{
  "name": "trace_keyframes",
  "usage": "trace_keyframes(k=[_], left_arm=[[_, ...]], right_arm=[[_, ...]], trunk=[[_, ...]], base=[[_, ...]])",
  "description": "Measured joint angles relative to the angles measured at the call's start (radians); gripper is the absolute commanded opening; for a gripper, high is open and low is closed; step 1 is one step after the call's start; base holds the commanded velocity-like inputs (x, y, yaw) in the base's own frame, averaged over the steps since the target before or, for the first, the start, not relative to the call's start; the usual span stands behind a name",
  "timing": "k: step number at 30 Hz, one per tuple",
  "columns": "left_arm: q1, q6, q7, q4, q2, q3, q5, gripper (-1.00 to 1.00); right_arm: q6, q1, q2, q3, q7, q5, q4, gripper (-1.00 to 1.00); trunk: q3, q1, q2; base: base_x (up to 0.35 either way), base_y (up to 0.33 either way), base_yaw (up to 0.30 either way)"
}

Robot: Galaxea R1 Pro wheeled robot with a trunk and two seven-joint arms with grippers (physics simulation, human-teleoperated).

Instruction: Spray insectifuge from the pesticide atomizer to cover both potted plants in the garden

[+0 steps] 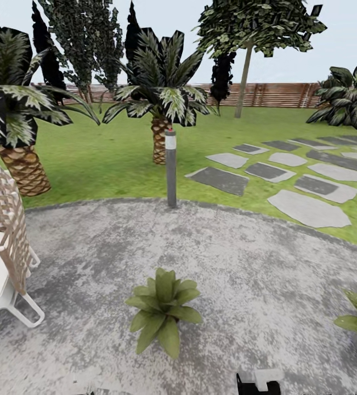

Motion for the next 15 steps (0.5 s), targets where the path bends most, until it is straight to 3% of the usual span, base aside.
trace_keyframes(k=[15], left_arm=[[0.000, 0.000, 0.000, 0.000, 0.000, 0.000, 0.000, -1.00]], right_arm=[[0.000, 0.000, 0.000, 0.000, 0.000, 0.001, 0.000, 1.00]], trunk=[[0.013, 0.000, 0.000]], base=[[0.087, 0.299, -0.222]])
